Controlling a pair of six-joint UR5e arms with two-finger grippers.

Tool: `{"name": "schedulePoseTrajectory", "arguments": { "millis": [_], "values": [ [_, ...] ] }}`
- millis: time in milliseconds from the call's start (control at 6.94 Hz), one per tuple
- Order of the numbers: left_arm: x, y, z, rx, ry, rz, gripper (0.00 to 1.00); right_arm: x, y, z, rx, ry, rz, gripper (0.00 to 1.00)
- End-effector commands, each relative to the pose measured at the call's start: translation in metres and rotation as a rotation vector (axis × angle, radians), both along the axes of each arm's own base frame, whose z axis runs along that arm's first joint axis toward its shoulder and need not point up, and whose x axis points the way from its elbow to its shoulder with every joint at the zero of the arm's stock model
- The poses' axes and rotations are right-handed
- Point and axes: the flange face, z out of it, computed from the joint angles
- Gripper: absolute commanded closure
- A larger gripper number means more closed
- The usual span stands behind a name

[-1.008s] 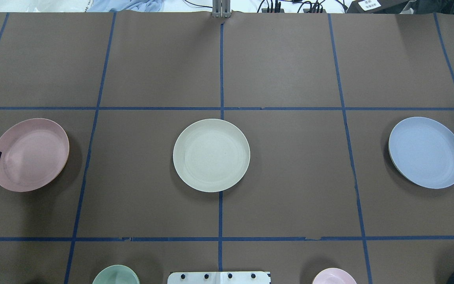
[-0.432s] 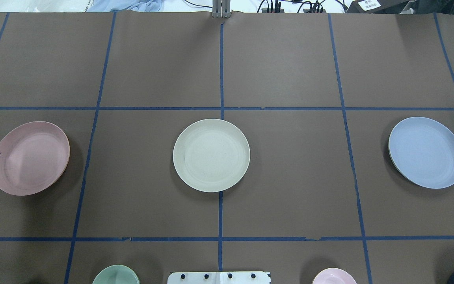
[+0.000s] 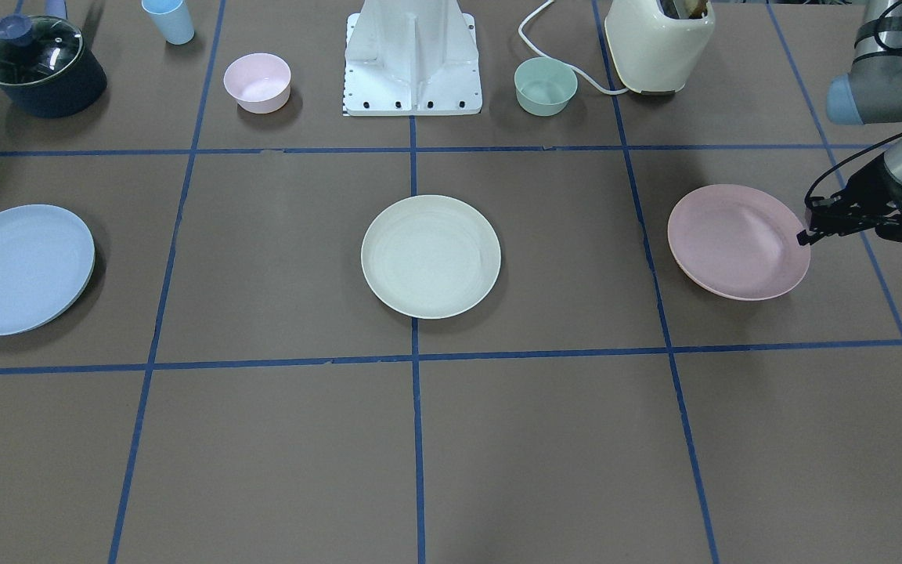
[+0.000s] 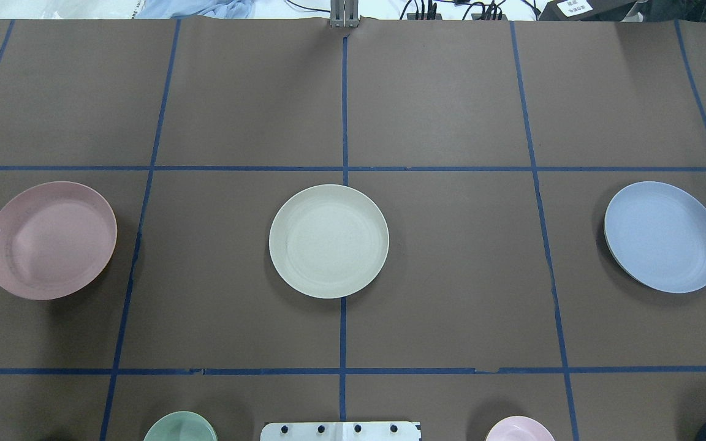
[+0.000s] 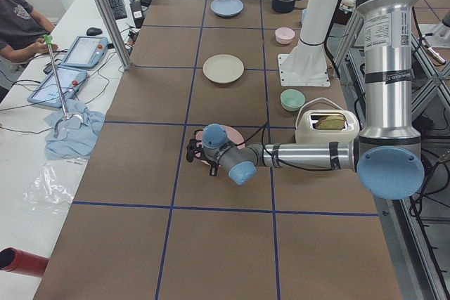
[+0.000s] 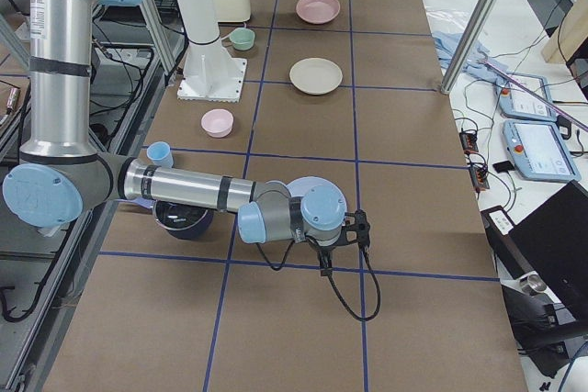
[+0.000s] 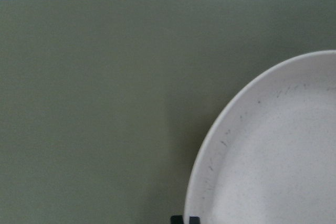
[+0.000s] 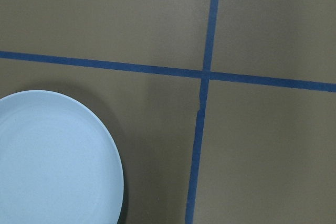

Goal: Stack three plates with pink and blue
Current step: 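Lift the pink plate with the left gripper while the right gripper grasps the blue plate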

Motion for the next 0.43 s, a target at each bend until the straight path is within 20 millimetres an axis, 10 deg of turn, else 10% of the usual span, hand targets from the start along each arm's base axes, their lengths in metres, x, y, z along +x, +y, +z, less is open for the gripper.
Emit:
{"name": "schedulePoseTrajectory", "arguments": {
  "millis": [0,288],
  "values": [
    [-0.024,-0.016,-0.082,-0.061,0.022,-0.036,1.00,-0.038,-0.025,-0.022,-0.002,0.000,-0.031,0.00],
    [-0.015,-0.042,-0.179,-0.121,0.012,-0.064,1.00,-0.082,-0.035,-0.027,0.008,0.040,0.017,0.00]
  ]
}}
